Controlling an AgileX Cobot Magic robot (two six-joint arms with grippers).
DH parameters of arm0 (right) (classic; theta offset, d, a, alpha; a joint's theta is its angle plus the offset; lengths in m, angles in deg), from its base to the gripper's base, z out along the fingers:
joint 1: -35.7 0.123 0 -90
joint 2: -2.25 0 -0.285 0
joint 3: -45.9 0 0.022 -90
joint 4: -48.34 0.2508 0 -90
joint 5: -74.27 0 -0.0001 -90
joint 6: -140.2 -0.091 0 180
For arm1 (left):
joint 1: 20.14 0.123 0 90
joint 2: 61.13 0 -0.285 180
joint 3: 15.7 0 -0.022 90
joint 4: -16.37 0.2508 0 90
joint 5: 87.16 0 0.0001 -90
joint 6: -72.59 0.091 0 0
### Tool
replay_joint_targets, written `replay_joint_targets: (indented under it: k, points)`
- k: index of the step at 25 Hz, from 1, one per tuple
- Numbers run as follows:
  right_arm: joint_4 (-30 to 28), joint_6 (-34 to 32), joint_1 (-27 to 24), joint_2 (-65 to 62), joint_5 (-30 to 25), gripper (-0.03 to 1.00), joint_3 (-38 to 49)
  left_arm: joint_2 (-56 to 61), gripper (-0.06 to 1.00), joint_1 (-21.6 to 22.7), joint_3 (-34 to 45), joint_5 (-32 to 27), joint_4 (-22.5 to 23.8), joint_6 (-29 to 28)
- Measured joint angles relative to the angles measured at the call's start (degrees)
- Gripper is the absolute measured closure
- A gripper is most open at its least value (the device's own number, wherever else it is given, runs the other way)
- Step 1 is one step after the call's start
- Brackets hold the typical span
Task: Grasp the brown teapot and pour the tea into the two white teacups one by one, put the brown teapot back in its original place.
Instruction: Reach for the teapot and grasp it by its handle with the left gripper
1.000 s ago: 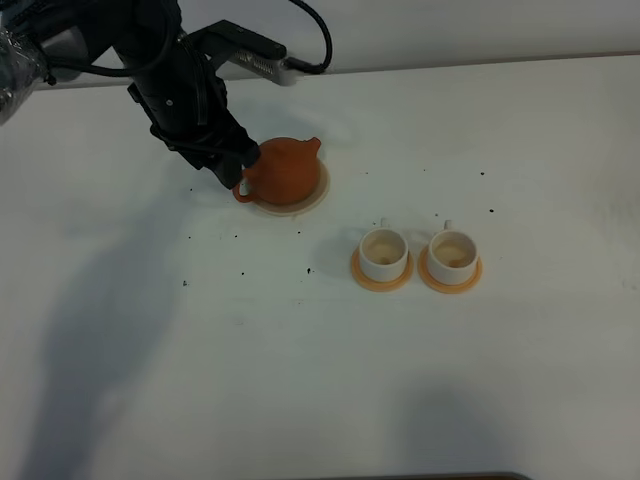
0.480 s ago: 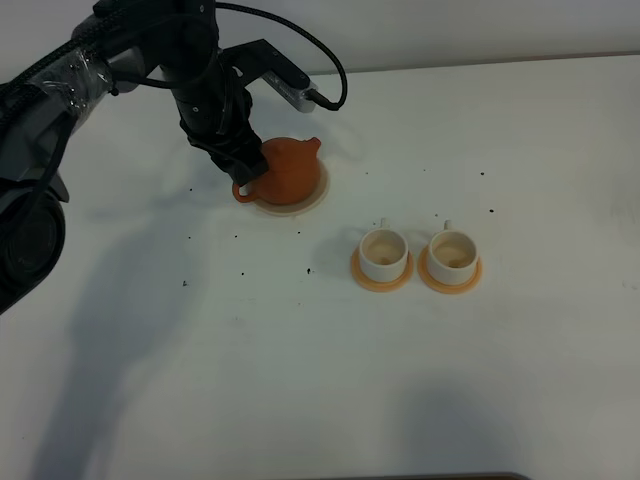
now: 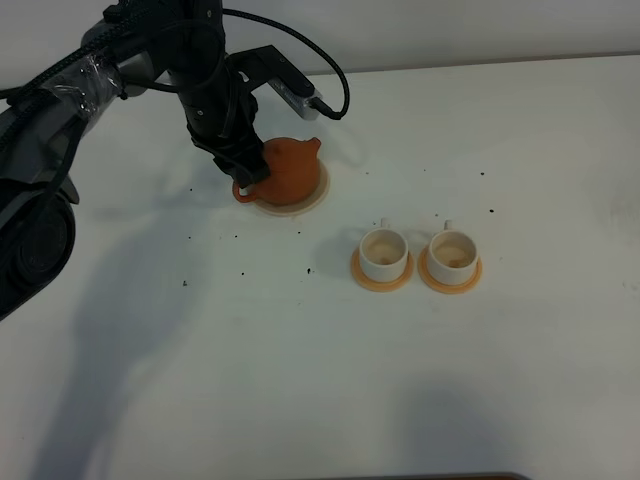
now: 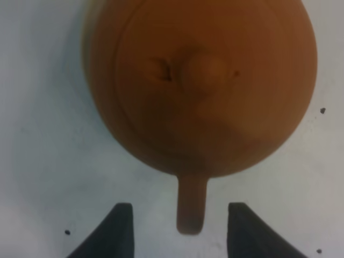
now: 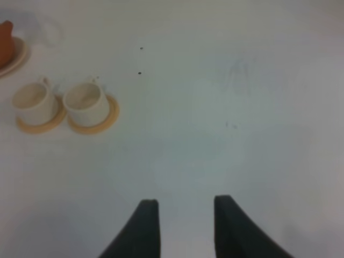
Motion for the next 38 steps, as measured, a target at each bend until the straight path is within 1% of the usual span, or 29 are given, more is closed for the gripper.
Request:
replay_joint_targets:
  k: [7,14,38]
  points:
    - [0.0,0.0,0.0,0.0,0.0,0.73,0.0,-1.62,0.55,0.0,-0.23,0.0,0.06,0.06]
    - [0.02,0.0,0.0,0.0,0.0,0.73,0.0,-1.62,0.55,-0.05,-3.61,0.0,-0.5,0.13]
    - [0.06,0.0,0.0,0.0,0.0,0.73,0.0,-2.02,0.56,-0.46,-3.61,0.0,-0.96,-0.17]
